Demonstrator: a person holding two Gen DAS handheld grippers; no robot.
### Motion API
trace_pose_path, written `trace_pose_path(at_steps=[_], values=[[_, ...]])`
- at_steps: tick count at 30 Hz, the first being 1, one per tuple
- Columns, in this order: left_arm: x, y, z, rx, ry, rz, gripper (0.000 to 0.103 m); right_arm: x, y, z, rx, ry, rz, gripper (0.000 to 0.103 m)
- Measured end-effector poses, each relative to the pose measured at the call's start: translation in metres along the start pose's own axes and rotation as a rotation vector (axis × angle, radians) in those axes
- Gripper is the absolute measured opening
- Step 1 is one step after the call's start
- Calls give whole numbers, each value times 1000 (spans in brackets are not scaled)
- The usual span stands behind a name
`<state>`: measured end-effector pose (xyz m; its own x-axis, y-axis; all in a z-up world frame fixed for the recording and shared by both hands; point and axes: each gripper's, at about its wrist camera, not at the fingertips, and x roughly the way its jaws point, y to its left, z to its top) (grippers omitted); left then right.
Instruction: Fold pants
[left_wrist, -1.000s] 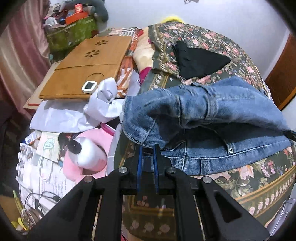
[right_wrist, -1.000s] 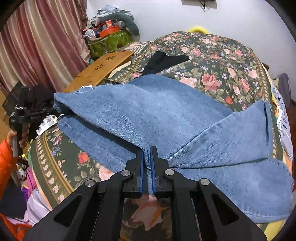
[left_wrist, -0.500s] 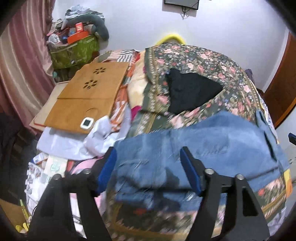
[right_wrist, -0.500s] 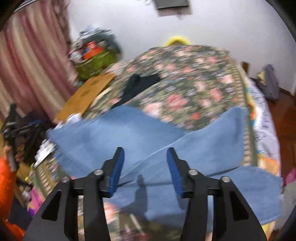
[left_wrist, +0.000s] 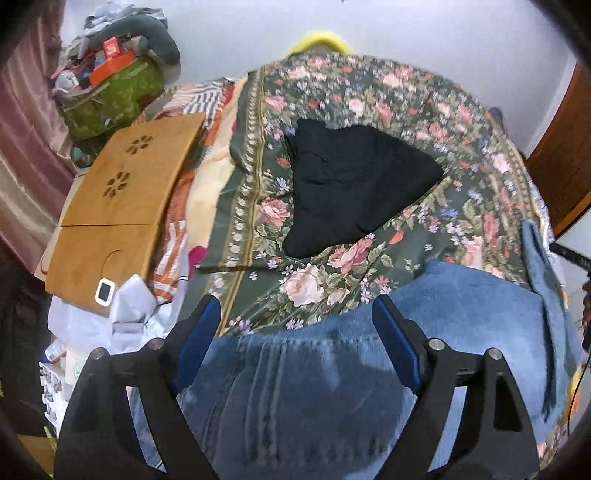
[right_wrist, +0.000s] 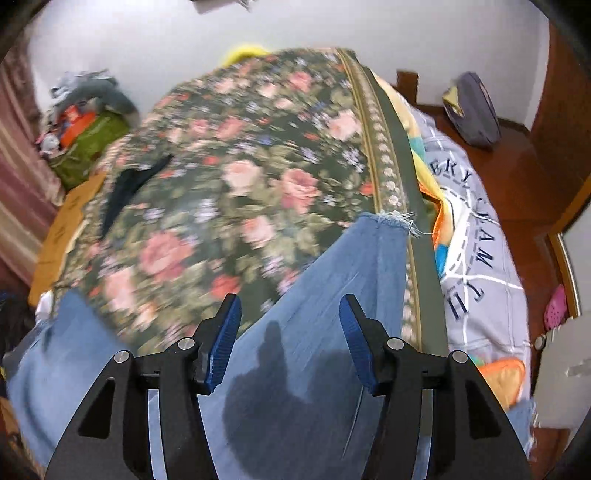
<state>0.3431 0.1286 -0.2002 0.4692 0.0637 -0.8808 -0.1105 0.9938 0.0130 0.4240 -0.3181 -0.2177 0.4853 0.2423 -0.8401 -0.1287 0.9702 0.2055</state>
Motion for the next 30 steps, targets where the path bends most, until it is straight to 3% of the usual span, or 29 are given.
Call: trace_pose_path(at_steps=[6,10,11,13,15,20,27,30], values=[[33,-22,3,63,78,-2,84,66,-25,32,73,69,-79,52],[35,-38,1,121,70,20,84,90,-26,35,58,88,-116,48],[34,-44,1,143,66,25,84,89,-26,34,62,73,-124,44],[32,-52,1,172,63,19,84,84,-27,31,55,63,-142,21],[29,-64,0,197,66,16,84,75,-33,27,61,69,-120,9],[9,-103,-12,285,52,-5,84,8,-60,13,107,-22,-56,6],[-12,-166,-38,355,58,-70,84,-147,-127,-15,208,-256,27,6],[-16,-194,-50,387,65,-97,84,-195,-142,-32,178,-323,-9,6]])
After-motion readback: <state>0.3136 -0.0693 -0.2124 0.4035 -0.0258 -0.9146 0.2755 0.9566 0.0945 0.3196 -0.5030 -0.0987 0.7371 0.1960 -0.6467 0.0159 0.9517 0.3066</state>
